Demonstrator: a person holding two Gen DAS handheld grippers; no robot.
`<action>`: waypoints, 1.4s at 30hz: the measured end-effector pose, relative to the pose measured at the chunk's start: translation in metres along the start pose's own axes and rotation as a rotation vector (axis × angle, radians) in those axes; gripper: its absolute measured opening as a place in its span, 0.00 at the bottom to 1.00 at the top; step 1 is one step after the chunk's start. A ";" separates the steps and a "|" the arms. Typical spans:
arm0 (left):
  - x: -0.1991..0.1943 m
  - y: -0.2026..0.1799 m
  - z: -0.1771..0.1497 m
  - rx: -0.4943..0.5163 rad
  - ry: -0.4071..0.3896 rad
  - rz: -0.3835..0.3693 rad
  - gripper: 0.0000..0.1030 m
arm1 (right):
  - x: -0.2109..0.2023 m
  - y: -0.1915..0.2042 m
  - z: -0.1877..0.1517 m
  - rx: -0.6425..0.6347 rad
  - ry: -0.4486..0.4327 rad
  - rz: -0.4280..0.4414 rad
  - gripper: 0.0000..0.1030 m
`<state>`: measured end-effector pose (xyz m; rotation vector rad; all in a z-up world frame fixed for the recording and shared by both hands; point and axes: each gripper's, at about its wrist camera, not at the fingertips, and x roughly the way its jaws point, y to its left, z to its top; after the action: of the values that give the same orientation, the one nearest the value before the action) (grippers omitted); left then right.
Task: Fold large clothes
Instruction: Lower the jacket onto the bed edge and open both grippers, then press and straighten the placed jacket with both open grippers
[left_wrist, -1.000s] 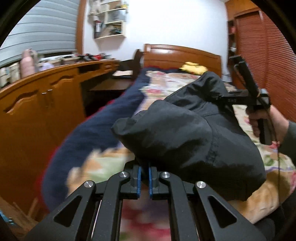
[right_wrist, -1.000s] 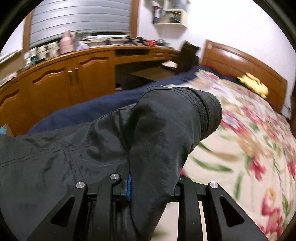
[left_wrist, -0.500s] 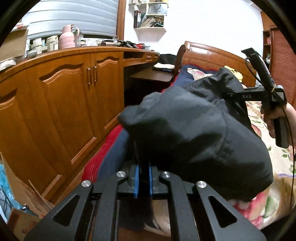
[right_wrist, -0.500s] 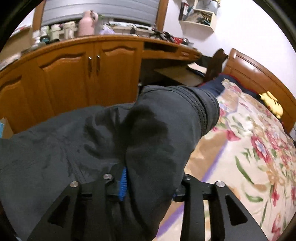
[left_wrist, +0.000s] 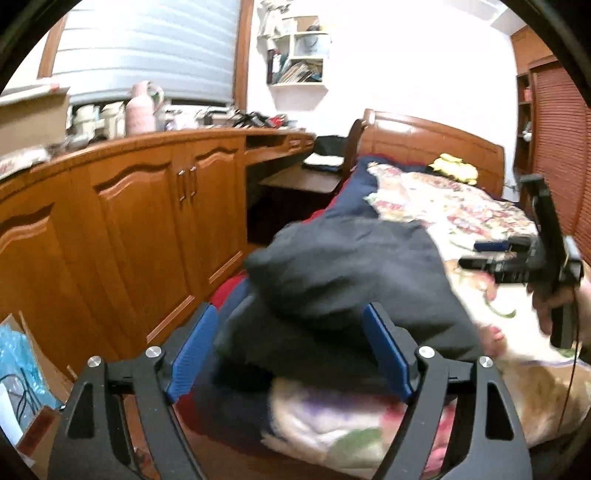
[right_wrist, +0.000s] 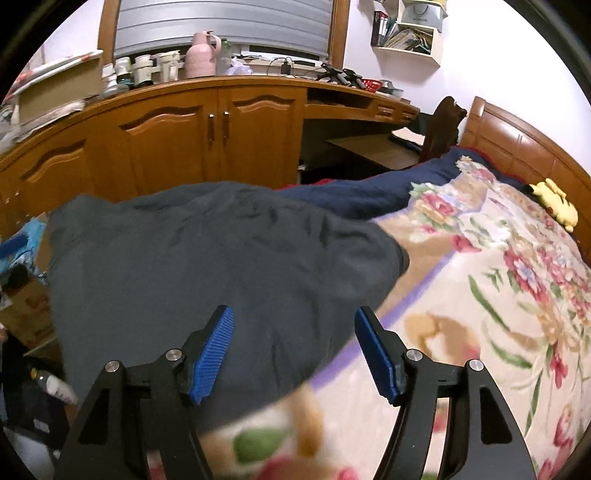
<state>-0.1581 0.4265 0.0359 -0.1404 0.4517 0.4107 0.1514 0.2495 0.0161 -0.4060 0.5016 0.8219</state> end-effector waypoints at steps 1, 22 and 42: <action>0.000 -0.005 0.005 0.007 -0.009 -0.001 0.79 | -0.004 -0.002 -0.004 0.007 -0.004 0.011 0.68; 0.074 -0.020 -0.006 0.013 0.172 0.073 0.80 | -0.097 0.013 -0.047 -0.001 -0.131 0.085 0.68; 0.089 -0.002 -0.029 -0.014 0.260 0.076 0.81 | -0.028 0.059 -0.042 0.000 -0.079 0.230 0.68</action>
<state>-0.0960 0.4501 -0.0296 -0.1916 0.7113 0.4722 0.0785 0.2477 -0.0107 -0.3182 0.4804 1.0562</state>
